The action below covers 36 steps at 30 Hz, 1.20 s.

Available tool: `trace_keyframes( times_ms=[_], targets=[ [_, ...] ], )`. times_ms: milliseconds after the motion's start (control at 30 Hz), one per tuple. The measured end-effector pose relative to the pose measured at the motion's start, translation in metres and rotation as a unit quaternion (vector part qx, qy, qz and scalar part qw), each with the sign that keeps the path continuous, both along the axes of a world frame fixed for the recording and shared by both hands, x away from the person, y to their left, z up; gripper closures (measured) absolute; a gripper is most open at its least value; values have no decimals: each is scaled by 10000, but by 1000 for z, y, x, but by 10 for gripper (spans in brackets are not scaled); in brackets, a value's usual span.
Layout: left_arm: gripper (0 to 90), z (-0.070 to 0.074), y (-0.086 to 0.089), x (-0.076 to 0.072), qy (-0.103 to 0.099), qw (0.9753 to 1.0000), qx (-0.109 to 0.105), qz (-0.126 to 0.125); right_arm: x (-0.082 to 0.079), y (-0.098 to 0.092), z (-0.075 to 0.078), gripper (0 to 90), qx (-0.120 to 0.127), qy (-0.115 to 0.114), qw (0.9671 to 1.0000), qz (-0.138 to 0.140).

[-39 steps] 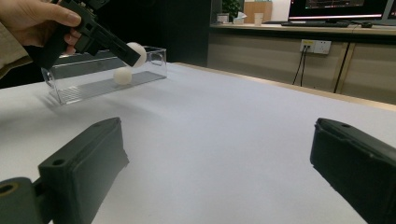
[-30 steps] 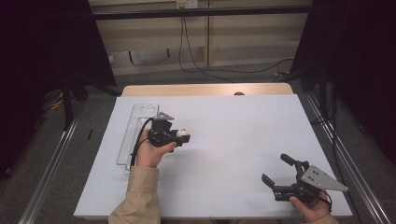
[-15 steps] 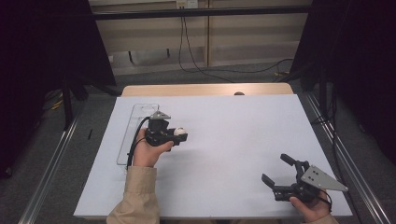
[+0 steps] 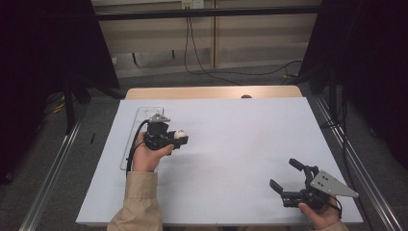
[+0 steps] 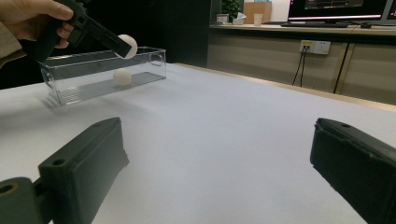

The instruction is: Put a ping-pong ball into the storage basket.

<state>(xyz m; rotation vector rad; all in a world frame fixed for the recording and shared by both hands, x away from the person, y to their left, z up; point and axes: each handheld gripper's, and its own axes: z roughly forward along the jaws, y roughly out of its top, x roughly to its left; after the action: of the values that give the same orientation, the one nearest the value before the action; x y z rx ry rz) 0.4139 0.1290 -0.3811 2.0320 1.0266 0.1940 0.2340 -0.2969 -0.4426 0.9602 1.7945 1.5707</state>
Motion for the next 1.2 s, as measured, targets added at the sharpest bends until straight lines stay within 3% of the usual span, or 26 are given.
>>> trace_keyframes(
  times_ms=[833, 1200],
  targets=[
    [510, 5, 16, 0, -111, 9998, 60, 161, 0, 0, 0, 26, 13, 4, 10000, 3],
    [509, 7, 23, -1, -141, 9996, -10, 258, 0, 0, 0, 26, 8, 2, 10000, 4]
  ],
)
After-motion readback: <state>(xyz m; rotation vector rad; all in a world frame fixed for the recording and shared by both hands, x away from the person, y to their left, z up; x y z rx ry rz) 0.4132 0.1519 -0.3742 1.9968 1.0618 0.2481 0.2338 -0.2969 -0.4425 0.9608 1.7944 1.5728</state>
